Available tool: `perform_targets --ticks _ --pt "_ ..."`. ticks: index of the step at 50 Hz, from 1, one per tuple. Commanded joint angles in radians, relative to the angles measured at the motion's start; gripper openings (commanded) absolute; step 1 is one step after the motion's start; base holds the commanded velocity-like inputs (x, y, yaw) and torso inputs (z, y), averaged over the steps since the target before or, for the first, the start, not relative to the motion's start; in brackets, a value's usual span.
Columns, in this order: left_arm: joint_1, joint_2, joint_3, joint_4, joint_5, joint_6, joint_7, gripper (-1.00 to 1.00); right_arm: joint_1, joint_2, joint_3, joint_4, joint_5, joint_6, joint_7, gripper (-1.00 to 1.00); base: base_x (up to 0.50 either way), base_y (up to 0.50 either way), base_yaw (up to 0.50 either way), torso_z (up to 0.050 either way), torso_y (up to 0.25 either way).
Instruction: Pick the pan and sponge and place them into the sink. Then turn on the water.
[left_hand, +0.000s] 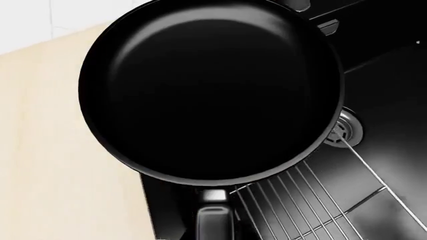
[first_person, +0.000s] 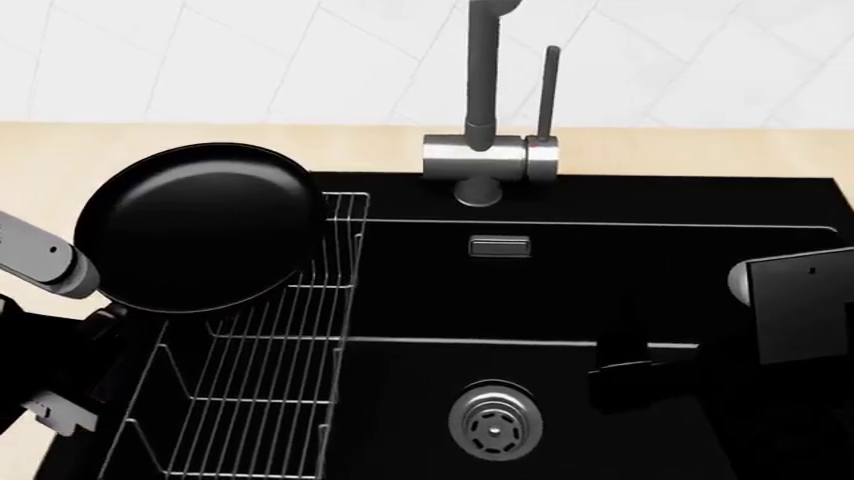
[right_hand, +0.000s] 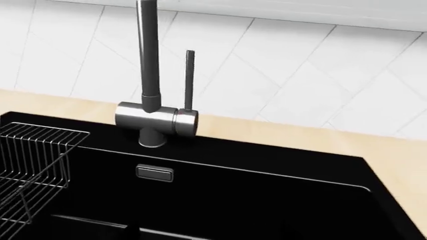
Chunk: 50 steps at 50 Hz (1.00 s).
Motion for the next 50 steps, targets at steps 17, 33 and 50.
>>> perform_targets --ticks 17,33,50 --pt "-0.023 0.027 -0.007 -0.020 0.065 0.034 0.012 -1.00 -0.013 0.008 0.008 -0.013 0.003 -0.009 0.003 1.00 0.00 -0.31 0.00 0.001 0.002" --pt "-0.022 0.021 -0.002 -0.031 0.080 0.052 0.041 -1.00 0.002 0.008 0.005 -0.019 0.009 0.013 0.013 1.00 0.00 -0.20 0.00 0.001 0.002" --pt "-0.012 -0.022 0.001 -0.025 0.091 0.067 0.086 -1.00 0.000 0.002 -0.001 -0.012 -0.006 0.009 0.013 1.00 0.00 0.00 0.00 0.001 0.002"
